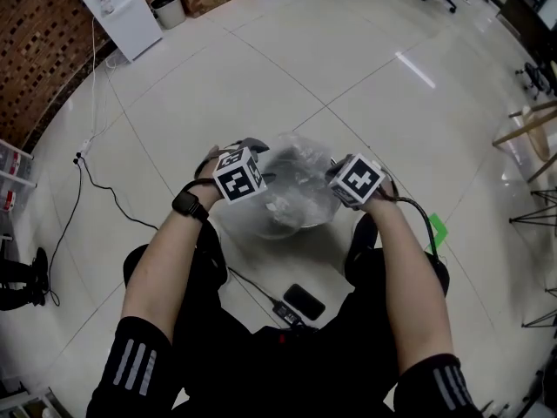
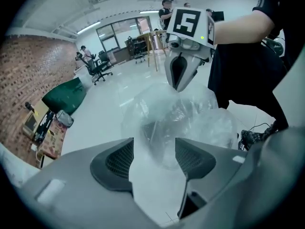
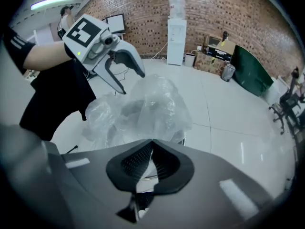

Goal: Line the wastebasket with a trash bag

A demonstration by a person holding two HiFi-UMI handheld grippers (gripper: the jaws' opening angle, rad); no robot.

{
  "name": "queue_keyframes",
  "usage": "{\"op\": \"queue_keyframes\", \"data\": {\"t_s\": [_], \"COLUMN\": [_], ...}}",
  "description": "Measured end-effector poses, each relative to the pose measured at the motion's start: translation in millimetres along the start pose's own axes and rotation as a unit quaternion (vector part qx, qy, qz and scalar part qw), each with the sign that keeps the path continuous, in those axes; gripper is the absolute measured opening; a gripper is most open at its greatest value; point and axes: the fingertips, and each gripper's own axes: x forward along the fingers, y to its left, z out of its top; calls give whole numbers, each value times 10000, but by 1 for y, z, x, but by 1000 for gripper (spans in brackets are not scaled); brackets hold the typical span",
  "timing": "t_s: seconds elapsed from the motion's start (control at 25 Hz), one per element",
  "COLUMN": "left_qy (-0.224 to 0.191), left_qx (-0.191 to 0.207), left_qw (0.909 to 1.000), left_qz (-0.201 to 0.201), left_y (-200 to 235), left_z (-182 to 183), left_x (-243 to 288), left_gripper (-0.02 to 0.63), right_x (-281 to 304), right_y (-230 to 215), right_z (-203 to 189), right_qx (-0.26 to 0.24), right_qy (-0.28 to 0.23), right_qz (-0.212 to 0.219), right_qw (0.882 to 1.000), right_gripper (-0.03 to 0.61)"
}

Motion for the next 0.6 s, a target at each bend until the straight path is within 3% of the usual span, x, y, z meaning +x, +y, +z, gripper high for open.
{"op": "queue_keyframes", "data": {"t_s": [0.28, 0.6], "left_qy": [42, 277], "left_qx": [37, 578], "left_qw": [9998, 9950], "left_qz": [-207, -765], "left_y": [-5, -30], "left_z": [2, 17], "left_x": [40, 91], "left_gripper": [276, 255], "right_x": [51, 40], "right_y": [14, 18], "right_z": [-8, 1], "right_qx": [-647, -627], "right_qy": [394, 407], "right_qz": [-47, 244], "right_qw": [9971, 9969], "right_gripper": [8, 36]}}
